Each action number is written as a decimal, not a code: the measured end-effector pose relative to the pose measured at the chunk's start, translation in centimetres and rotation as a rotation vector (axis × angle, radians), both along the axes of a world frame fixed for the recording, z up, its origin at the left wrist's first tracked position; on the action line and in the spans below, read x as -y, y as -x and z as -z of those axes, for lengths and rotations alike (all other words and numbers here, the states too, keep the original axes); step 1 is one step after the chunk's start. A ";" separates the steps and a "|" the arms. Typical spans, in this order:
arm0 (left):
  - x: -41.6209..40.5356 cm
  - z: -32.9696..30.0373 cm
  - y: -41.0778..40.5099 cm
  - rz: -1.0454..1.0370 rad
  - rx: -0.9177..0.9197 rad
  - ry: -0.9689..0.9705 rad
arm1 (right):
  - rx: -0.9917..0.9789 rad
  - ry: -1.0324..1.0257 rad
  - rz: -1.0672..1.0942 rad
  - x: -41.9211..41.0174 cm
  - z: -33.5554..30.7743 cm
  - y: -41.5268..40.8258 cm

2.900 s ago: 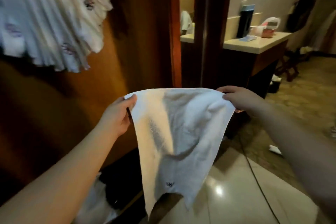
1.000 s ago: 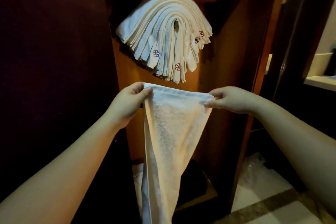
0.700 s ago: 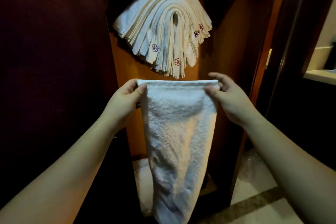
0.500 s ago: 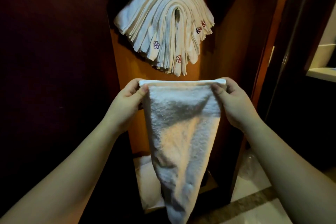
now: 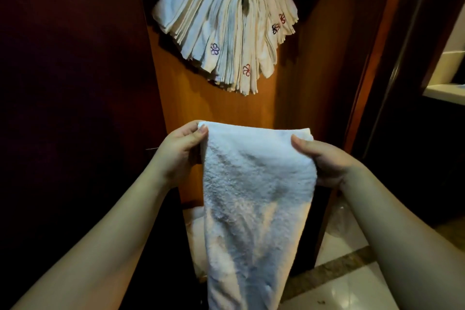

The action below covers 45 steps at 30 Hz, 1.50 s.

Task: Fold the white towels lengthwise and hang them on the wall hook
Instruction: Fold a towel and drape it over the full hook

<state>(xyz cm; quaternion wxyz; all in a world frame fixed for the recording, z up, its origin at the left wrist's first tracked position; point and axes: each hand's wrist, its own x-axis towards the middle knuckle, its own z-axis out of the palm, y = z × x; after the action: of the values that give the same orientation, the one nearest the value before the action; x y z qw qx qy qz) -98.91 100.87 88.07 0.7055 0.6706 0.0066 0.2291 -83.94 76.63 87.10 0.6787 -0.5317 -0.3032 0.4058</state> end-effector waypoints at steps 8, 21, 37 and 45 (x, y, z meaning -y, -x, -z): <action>-0.1 1.0 -1.4 -0.226 -0.160 0.098 | -0.119 0.044 0.224 -2.8 0.9 0.2; 7.3 4.1 0.3 -0.629 -0.005 0.017 | 0.537 0.152 0.779 -6.8 3.6 7.9; 8.8 2.1 1.1 -0.087 -0.070 0.024 | 0.290 -0.071 0.360 -7.0 1.3 7.8; 7.4 0.9 0.5 0.175 -0.006 0.399 | 0.327 0.064 0.579 -6.9 -0.9 6.5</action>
<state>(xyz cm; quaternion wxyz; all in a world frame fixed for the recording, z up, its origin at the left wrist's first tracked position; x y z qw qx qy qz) -99.43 93.45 87.15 0.8414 0.5165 -0.0046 0.1590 -90.41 83.57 87.97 0.6912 -0.6748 -0.2319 0.1146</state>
